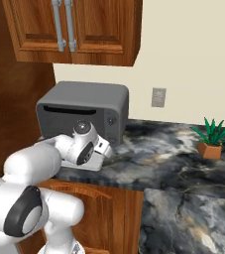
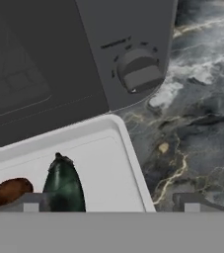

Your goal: Take the eggplant and sweet potato out of the freezer and place them in the tupperware container on the counter. Then put the tupperware containing the vegetables back in the freezer.

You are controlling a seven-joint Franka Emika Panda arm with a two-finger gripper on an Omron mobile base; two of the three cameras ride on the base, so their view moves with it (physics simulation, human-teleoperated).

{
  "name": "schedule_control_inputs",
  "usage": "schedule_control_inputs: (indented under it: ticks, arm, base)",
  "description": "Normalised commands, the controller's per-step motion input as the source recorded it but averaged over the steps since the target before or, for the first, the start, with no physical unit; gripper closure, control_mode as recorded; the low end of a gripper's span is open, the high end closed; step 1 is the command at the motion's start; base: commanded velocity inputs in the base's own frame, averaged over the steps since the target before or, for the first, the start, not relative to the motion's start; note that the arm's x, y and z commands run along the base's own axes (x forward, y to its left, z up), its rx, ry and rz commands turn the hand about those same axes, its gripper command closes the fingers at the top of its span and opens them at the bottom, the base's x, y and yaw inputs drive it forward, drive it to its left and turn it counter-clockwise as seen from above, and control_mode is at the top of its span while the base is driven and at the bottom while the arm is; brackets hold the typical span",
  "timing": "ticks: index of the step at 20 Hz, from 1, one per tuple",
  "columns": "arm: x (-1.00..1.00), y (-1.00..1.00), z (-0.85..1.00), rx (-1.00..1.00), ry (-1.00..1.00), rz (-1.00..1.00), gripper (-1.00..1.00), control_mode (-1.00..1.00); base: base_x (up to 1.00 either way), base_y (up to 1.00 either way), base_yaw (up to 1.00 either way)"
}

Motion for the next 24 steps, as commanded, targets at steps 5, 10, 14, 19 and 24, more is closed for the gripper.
schedule_control_inputs:
  ticks: [5,10,14,19,24]
  arm:
    - [0.09,-0.14,-0.48,0.0,0.03,0.05,-1.0,-1.0]
    - [0.31,-0.12,-0.29,0.0,0.08,0.02,-1.0,-1.0]
    - [0.4,-0.01,-0.21,0.0,0.12,0.0,-1.0,-1.0]
    - [0.33,0.0,-0.3,0.0,0.1,0.0,-1.0,-1.0]
    - [0.14,0.0,-0.38,0.0,0.03,0.0,-1.0,-1.0]
  base:
    - [0.0,0.0,0.0]
    - [0.0,0.0,0.0]
    - [0.0,0.0,0.0]
    - [0.0,0.0,0.0]
    - [0.0,0.0,0.0]
